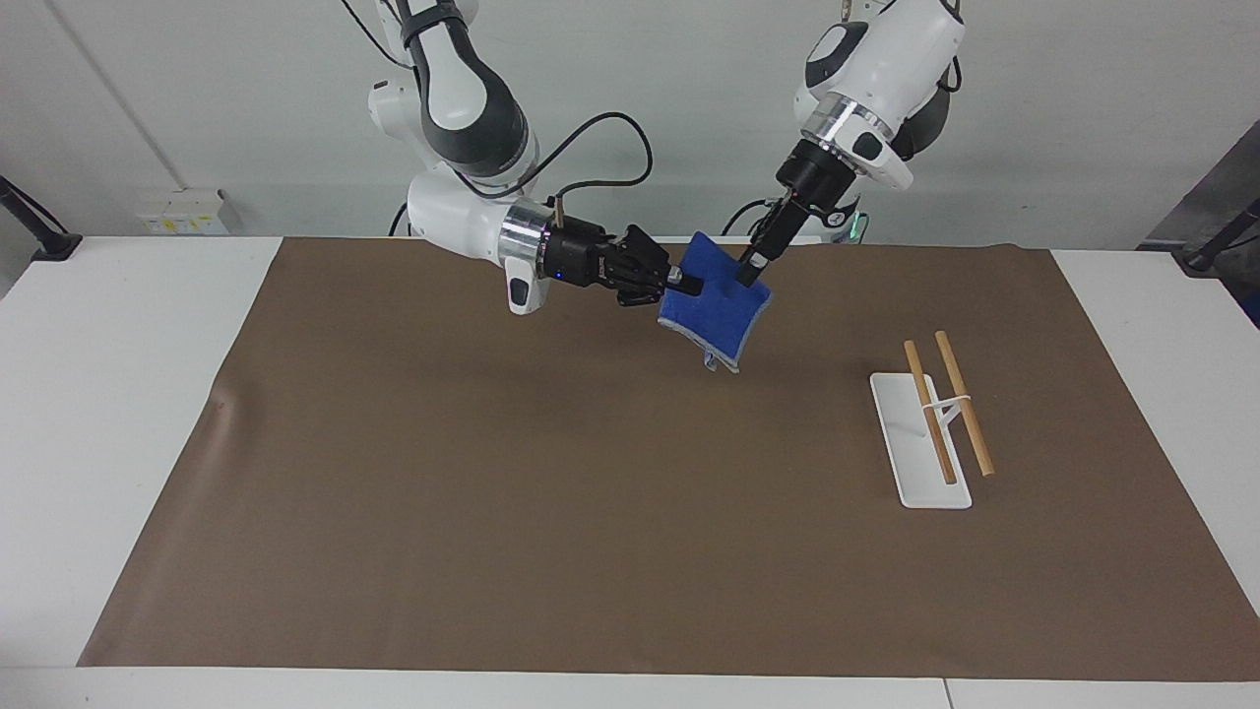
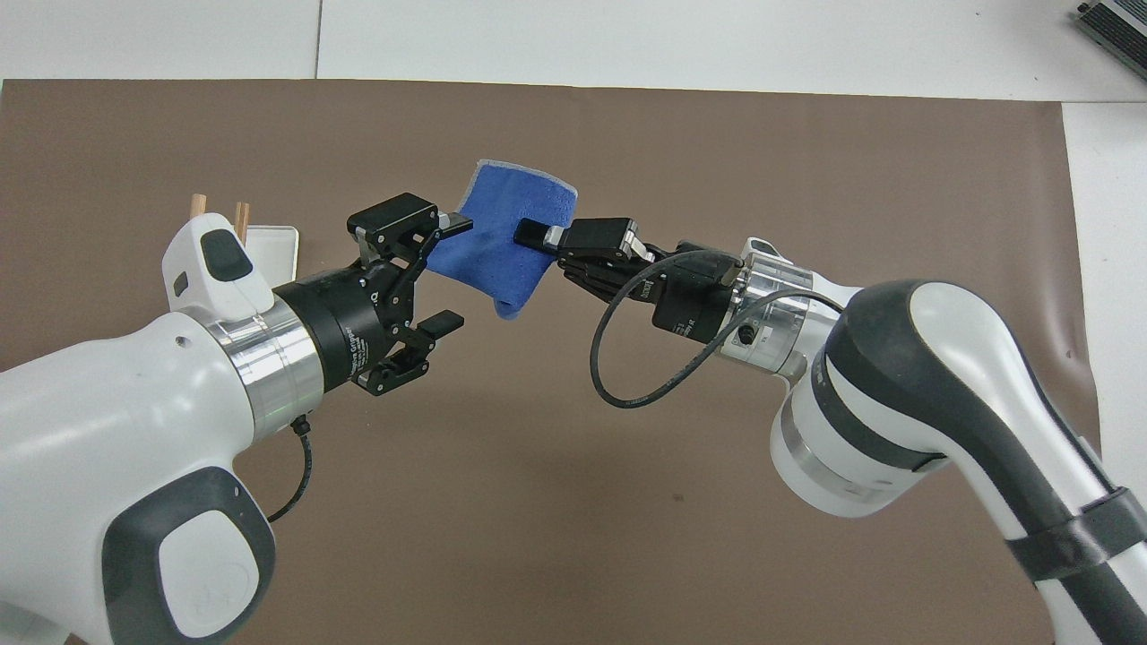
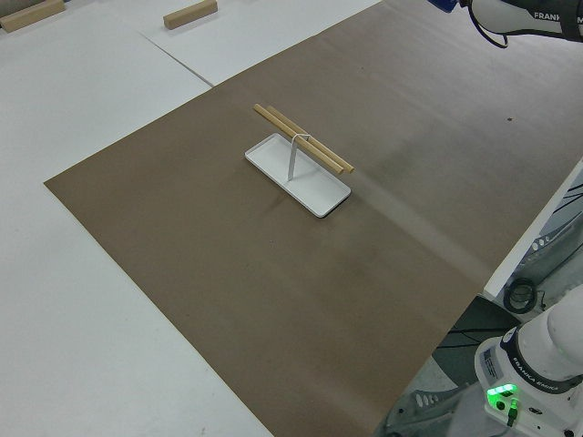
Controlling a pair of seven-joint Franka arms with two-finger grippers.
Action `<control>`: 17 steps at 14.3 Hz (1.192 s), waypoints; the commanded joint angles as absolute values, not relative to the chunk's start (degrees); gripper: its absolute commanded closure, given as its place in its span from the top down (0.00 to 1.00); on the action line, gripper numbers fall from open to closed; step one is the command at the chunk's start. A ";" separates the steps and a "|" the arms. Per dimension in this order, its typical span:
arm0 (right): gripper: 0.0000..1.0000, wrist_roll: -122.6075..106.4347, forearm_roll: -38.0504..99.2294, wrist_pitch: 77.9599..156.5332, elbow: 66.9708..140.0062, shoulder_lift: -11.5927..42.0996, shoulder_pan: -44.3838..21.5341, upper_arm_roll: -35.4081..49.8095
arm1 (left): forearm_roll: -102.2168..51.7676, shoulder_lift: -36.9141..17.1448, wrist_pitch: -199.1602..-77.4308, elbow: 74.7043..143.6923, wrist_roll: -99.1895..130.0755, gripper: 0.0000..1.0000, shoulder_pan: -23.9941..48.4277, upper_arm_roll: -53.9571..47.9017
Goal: Right arm passes towel to left arm to hang
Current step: 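Close the left gripper on the towel held by the right gripper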
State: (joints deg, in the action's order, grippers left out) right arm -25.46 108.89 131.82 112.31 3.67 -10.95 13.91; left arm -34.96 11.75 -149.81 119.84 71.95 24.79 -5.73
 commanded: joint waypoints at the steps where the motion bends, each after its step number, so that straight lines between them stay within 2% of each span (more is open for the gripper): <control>1: 0.00 -27.25 111.36 132.10 113.03 2.64 -10.81 14.15 | -35.95 11.17 -155.37 120.50 72.60 1.00 26.46 -5.01; 9: 0.00 -26.98 111.36 132.71 113.03 2.64 -10.81 14.15 | -35.86 8.97 -161.53 120.32 72.60 1.00 27.60 -5.10; 10: 0.00 -26.98 111.27 132.71 113.03 2.64 -10.81 14.15 | -35.86 8.62 -162.06 120.32 72.42 0.95 27.60 -5.10; 13: 0.00 -26.90 111.36 132.80 113.03 2.64 -10.81 14.15 | -35.77 8.09 -162.07 119.80 71.72 0.63 27.07 -5.01; 16: 0.00 -26.89 111.36 132.89 113.11 2.64 -10.81 14.15 | -35.51 7.91 -162.16 119.53 71.63 0.15 26.63 -5.01; 17: 0.00 -26.89 111.36 132.80 113.03 2.64 -10.81 14.15 | -35.42 7.91 -162.07 119.44 71.72 0.06 26.54 -4.92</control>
State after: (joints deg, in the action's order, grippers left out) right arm -25.46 109.17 131.86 112.31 3.60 -10.94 13.91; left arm -34.97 8.33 -161.07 119.86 72.23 26.53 -5.12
